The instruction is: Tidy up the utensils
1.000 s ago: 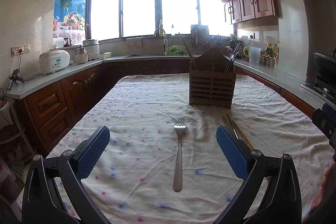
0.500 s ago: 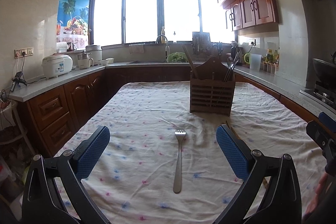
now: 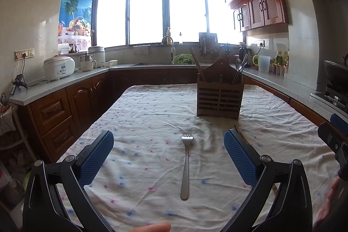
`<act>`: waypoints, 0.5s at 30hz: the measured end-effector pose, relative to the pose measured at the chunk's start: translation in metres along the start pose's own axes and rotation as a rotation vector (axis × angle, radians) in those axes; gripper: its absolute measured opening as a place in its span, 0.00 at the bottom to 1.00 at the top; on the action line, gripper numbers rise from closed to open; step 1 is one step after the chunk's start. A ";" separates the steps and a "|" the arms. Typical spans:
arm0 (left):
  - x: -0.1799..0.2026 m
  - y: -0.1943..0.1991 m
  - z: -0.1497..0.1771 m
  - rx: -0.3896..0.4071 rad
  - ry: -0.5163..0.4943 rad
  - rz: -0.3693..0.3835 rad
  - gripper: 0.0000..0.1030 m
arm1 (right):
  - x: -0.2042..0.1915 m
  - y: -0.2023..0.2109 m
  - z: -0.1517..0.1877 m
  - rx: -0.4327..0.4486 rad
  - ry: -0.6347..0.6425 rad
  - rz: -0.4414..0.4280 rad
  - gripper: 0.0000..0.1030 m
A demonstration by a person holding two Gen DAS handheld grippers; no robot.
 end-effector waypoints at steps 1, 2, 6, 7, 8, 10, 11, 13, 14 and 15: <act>0.000 0.000 0.000 0.001 0.000 -0.001 1.00 | 0.000 0.000 0.000 0.000 0.002 -0.001 1.00; 0.000 0.000 0.000 0.001 0.000 -0.001 1.00 | -0.001 0.000 -0.001 -0.001 0.005 -0.002 1.00; 0.000 0.000 0.000 0.003 0.001 0.001 1.00 | -0.002 -0.001 -0.002 -0.004 0.008 -0.004 1.00; 0.000 0.000 0.000 0.003 0.001 0.001 1.00 | -0.002 -0.001 -0.002 -0.004 0.009 -0.005 1.00; 0.000 0.000 0.000 0.003 0.001 0.000 1.00 | -0.002 -0.001 -0.002 -0.004 0.009 -0.005 1.00; 0.000 0.000 0.000 0.003 0.001 -0.001 1.00 | -0.002 -0.001 -0.002 -0.004 0.009 -0.006 1.00; 0.000 0.001 0.000 0.004 0.000 0.001 1.00 | -0.002 -0.001 -0.002 -0.002 0.009 -0.006 1.00; 0.000 0.001 0.000 0.004 0.000 0.001 1.00 | -0.004 -0.001 -0.003 -0.001 0.012 -0.007 1.00; 0.000 0.000 0.000 0.004 -0.001 0.000 1.00 | -0.004 -0.002 -0.003 -0.002 0.013 -0.007 1.00; 0.000 0.001 0.000 0.003 -0.001 0.003 1.00 | -0.005 -0.002 -0.003 -0.001 0.014 -0.008 1.00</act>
Point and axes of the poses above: each gripper's, at about its wrist camera, not at the fingertips, and y roughly against the way its jaws point, x to its right, z to its underside, the point moved 3 cm from there along -y, roughly the way its jaws point, and after that the axes turned 7 degrees about -x, right-handed, at the moved point
